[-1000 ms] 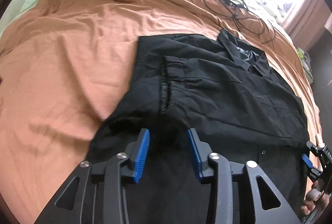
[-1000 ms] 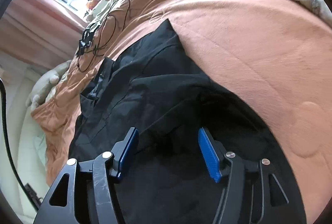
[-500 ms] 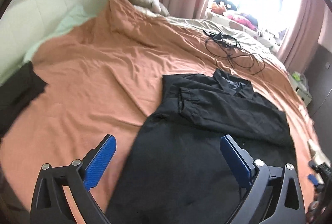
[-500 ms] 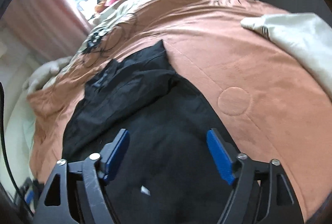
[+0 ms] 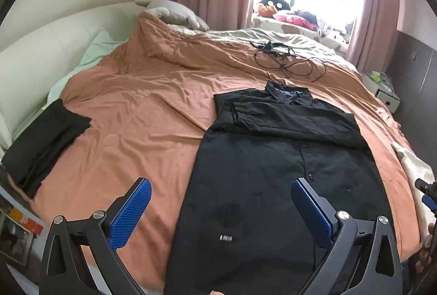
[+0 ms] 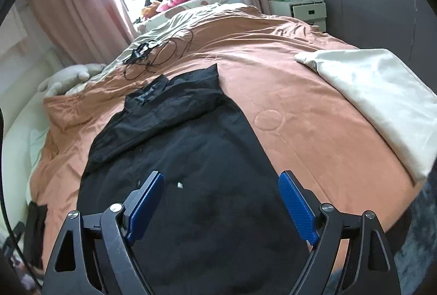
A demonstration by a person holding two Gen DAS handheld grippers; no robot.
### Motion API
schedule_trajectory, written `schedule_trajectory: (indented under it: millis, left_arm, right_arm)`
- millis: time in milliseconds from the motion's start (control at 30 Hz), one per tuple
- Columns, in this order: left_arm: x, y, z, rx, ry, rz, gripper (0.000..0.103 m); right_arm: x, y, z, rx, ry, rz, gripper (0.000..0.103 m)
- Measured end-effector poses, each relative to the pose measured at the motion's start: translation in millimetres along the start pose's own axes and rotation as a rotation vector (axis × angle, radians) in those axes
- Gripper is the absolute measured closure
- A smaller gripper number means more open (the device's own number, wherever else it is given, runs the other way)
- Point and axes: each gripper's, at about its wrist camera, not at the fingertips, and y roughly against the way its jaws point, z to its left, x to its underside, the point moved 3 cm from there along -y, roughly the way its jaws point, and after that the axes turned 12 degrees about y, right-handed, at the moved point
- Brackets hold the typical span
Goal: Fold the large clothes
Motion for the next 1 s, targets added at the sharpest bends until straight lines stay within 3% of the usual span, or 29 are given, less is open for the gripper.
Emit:
schedule_trajectory:
  millis: [400, 633, 1000]
  left_arm:
    - [44, 72, 20, 0.01, -0.019, -0.045, 0.001]
    - [67, 102, 35, 0.058, -0.028, -0.049, 0.001]
    - [114, 139, 70, 0.108, -0.043, -0.04, 0.001]
  right_arm:
    - [47, 66, -17, 0.014, 0.086, -0.042, 0.017]
    - [74, 93, -23, 0.015, 0.124, -0.061, 0.017]
    - [125, 120, -42, -0.064, 0.119, -0.102, 0.017]
